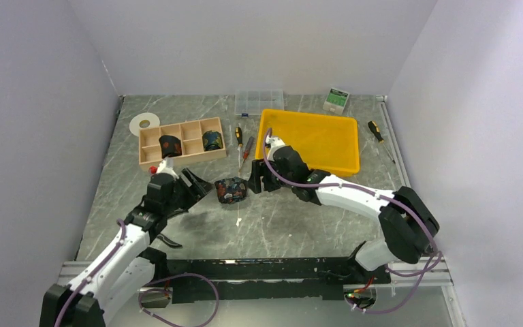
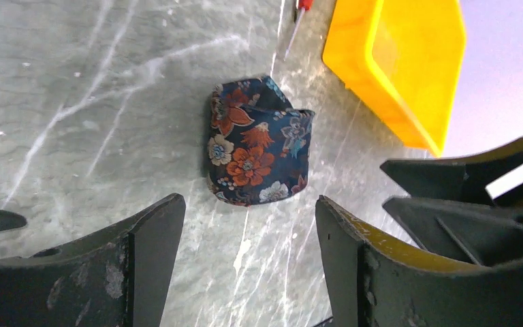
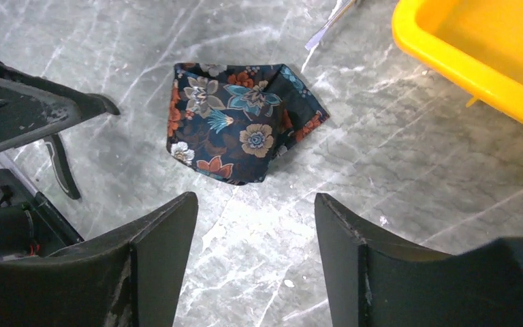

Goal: Roll the ties
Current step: Roll the tie at the center of the board.

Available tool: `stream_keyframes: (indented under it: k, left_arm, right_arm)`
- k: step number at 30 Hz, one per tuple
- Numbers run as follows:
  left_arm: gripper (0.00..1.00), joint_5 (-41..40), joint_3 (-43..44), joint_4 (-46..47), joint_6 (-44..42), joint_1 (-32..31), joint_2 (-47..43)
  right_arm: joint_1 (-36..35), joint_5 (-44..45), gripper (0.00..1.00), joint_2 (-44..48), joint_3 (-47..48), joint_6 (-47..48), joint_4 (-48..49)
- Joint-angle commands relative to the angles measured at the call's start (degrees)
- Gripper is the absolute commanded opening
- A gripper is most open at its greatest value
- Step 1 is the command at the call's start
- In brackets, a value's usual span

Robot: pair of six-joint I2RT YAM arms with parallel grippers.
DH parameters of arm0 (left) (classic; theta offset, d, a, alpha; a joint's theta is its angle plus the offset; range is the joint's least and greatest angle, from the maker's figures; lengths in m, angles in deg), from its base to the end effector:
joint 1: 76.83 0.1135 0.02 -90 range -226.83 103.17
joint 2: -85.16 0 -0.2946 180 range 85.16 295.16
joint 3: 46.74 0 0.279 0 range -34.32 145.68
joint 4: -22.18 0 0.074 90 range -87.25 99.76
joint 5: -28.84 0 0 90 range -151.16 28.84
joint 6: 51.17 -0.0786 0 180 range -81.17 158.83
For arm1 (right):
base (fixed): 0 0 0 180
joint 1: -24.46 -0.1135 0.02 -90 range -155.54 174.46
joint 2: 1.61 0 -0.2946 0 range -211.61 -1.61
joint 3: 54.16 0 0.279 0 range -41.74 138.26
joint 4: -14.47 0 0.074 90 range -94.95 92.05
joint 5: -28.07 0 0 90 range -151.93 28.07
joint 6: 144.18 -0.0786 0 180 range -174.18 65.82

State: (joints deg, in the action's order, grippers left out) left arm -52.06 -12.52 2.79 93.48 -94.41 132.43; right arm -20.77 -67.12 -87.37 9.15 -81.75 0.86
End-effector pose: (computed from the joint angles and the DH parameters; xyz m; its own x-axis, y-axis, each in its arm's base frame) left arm 0.2058 -0.0783 0.1856 -0.6429 -0.6411 -0.4191 -0.1709 0.6534 -0.7374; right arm 0.2620 0.2742 0.2111 -0.7185 -0.0698 -0.6920 -0.4805 0.7691 0.4214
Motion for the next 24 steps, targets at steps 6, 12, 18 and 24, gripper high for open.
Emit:
stream_keyframes:
  k: [6, 12, 18, 24]
  left_arm:
    - [0.93, -13.8, -7.0, -3.6, 10.0, 0.3, -12.7]
    - [0.94, -4.7, -5.0, -0.3, 4.2, 0.4, -6.8]
    - [0.94, -3.0, -0.5, -1.3, -2.0, 0.5, 0.2]
    - [0.88, 3.2, -3.1, 9.0, -0.9, 0.5, 3.7]
  right_arm:
    - [2.8, -9.5, 0.78, -4.9, -1.6, -4.8, 14.1]
    - [2.9, -8.9, 1.00, -8.2, -0.1, -6.6, 16.9]
    - [2.8, -7.0, 0.98, -8.4, 0.4, -4.8, 16.2]
    - [2.6, -7.4, 0.91, -8.3, -0.8, -4.7, 17.6]
